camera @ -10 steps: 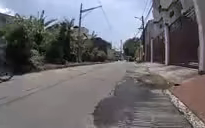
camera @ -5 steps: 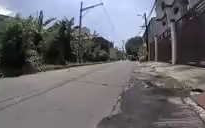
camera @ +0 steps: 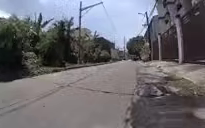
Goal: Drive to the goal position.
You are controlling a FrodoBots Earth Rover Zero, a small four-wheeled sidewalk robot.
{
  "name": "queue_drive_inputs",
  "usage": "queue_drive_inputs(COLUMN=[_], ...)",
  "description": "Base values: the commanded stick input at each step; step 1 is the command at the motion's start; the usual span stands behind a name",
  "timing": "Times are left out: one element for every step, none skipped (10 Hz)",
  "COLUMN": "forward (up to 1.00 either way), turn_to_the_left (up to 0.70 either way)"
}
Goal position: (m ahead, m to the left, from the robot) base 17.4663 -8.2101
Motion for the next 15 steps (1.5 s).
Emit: queue_drive_inputs(forward=[1.0, 1.0, 1.0, 1.0, 1.0, 1.0, 1.0, 1.0, 1.0, 1.0, 1.0, 1.0, 1.0, 1.0, 1.0], turn_to_the_left=[-0.4, -0.25, -0.06, -0.02, -0.02, -0.03, -0.03, -0.03, -0.03, -0.03, -0.03, -0.03, -0.12, -0.28, -0.39])
